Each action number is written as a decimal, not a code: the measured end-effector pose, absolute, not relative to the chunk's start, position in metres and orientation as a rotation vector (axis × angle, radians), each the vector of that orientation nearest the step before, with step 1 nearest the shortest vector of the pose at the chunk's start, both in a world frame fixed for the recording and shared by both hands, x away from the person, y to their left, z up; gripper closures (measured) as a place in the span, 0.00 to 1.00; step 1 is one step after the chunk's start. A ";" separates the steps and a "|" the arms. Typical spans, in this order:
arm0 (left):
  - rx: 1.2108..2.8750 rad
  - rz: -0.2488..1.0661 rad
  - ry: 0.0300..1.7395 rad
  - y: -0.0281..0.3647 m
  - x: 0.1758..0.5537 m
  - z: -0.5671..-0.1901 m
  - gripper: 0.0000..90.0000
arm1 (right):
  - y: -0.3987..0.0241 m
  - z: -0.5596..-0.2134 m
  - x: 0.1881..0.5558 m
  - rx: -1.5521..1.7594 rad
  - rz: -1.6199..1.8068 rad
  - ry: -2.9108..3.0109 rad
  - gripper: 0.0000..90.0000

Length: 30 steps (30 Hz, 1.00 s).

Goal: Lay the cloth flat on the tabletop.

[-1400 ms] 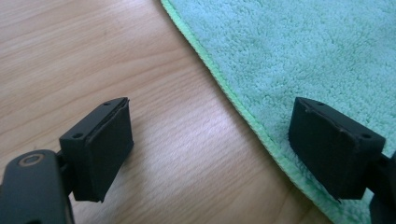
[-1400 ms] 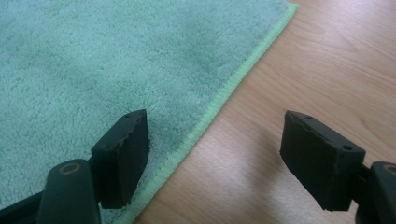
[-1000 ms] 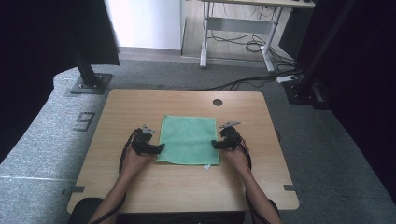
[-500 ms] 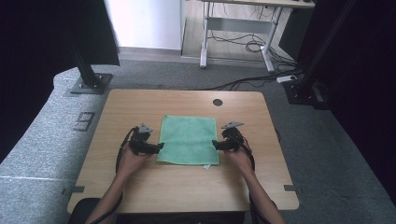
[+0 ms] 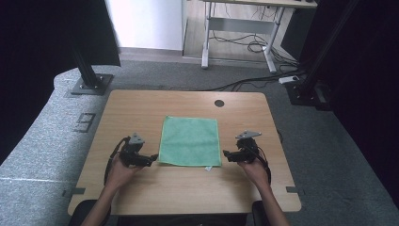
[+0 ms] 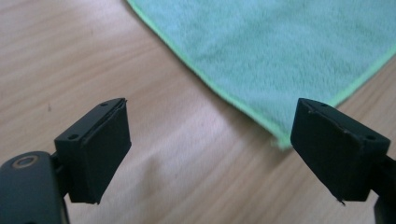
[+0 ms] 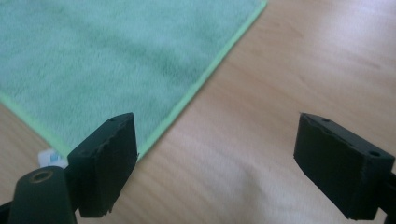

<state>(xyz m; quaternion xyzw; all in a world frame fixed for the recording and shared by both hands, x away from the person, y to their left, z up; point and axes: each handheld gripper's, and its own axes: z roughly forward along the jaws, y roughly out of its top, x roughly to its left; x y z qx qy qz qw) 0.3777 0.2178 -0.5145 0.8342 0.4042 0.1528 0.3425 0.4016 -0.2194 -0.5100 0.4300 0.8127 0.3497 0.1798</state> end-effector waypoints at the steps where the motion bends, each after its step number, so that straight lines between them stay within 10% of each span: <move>1: 2.169 0.397 1.051 0.218 0.378 -0.515 0.13 | -0.221 -0.512 0.399 1.224 0.988 2.290 0.12; 30: 2.209 0.403 1.092 0.233 0.370 -0.548 0.00 | -0.231 -0.557 0.376 1.266 0.959 2.267 0.00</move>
